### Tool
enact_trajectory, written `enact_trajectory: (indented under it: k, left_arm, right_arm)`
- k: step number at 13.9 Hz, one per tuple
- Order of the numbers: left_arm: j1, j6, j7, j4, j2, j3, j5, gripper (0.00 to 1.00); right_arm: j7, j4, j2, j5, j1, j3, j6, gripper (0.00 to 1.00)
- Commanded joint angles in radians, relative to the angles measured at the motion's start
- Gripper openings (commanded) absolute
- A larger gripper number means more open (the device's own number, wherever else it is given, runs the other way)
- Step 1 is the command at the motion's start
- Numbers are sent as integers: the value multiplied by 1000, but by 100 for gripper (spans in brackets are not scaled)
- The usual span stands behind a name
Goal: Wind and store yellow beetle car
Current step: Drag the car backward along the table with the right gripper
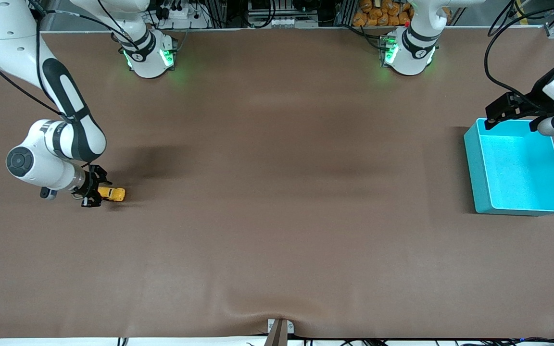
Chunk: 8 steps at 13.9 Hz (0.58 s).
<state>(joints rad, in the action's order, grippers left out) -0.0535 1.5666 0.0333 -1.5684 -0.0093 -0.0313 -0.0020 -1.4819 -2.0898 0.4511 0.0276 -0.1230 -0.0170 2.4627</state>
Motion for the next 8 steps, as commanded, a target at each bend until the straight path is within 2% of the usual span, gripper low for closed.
enact_trajectory:
  k: [1, 3, 8]
  left_arm:
    - [-5, 1, -7, 7, -3, -2, 19, 100]
    - [-8, 3, -7, 8, -3, -4, 17, 100]
    - [-6, 3, -7, 8, -8, -28, 17, 100]
  right_arm:
    - [-21, -9, -3, -21, -14, 9, 10, 40]
    - [-20, -10, 1, -23, -13, 9, 27, 36]
    - [-20, -9, 29, -61, -18, 9, 47, 35]
